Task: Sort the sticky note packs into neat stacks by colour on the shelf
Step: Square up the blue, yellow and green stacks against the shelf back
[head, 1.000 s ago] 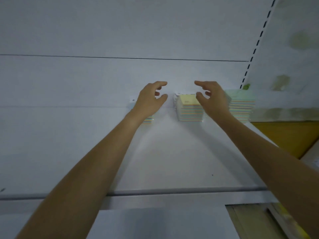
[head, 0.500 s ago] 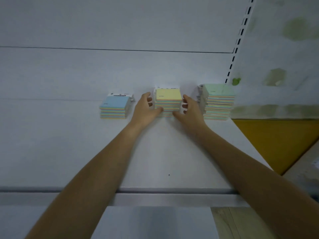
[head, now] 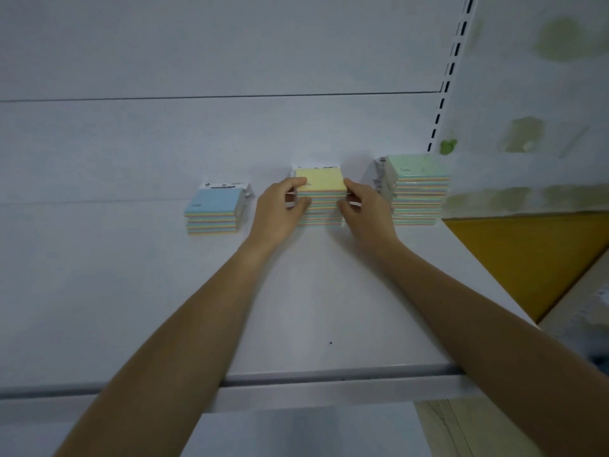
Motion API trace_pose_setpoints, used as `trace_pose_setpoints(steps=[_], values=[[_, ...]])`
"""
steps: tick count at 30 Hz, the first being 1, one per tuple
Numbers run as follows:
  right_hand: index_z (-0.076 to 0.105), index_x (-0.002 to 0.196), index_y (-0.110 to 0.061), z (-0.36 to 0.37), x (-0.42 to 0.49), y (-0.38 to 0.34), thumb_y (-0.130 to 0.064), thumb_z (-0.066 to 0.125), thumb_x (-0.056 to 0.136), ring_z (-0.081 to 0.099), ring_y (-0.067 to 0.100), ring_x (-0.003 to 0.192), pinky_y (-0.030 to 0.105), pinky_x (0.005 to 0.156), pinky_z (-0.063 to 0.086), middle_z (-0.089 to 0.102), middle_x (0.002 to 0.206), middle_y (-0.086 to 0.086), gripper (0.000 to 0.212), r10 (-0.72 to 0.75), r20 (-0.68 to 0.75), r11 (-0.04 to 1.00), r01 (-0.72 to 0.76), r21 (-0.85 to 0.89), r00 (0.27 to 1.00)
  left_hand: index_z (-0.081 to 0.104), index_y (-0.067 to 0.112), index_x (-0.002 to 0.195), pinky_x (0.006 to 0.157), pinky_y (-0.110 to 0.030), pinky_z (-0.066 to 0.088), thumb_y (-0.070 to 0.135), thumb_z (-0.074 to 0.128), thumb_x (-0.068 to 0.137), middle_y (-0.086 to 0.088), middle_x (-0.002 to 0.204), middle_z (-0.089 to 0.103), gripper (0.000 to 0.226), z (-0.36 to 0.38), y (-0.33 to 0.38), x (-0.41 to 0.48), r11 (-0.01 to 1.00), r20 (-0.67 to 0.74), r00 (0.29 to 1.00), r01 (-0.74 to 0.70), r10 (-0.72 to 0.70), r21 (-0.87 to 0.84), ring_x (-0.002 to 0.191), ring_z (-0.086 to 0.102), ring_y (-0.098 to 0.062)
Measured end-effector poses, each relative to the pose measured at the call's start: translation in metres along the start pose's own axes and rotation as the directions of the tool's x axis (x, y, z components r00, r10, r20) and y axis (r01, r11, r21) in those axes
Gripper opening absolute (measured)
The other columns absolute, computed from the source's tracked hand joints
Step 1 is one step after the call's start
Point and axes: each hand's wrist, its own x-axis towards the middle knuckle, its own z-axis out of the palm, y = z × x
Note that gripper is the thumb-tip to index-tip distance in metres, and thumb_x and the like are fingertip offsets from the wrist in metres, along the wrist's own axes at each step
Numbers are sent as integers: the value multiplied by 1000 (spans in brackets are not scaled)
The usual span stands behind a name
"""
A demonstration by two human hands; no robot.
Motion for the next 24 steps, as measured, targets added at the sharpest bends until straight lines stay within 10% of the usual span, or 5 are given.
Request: trace_pose_setpoints(steps=[13, 17, 24], values=[[46, 132, -4, -2, -1, 5, -7, 62, 83, 57, 12, 101, 24, 97, 45, 59, 111, 2, 52, 136, 94, 977, -150, 155, 986, 41, 15, 136, 93, -28, 47, 16, 69, 80, -11, 130, 55, 62, -1, -10, -5, 991, 133, 988, 89, -75, -101, 113, 57, -23], [61, 115, -4, 2, 1, 8, -2, 58, 83, 63, 17, 98, 7, 66, 39, 68, 112, 11, 32, 77, 68, 997, -76, -13, 995, 44, 16, 134, 75, -5, 44, 7, 66, 80, -11, 124, 61, 59, -2, -12, -5, 988, 94, 992, 100, -89, -116, 100, 57, -14], [61, 115, -5, 0, -1, 7, -3, 57, 84, 62, 18, 101, 6, 69, 38, 67, 113, 11, 32, 66, 62, 997, -64, -42, 996, 37, 20, 139, 65, 3, 42, 6, 67, 80, -7, 110, 57, 68, -4, -9, -5, 971, 124, 980, 176, -157, -161, 96, 58, -17]])
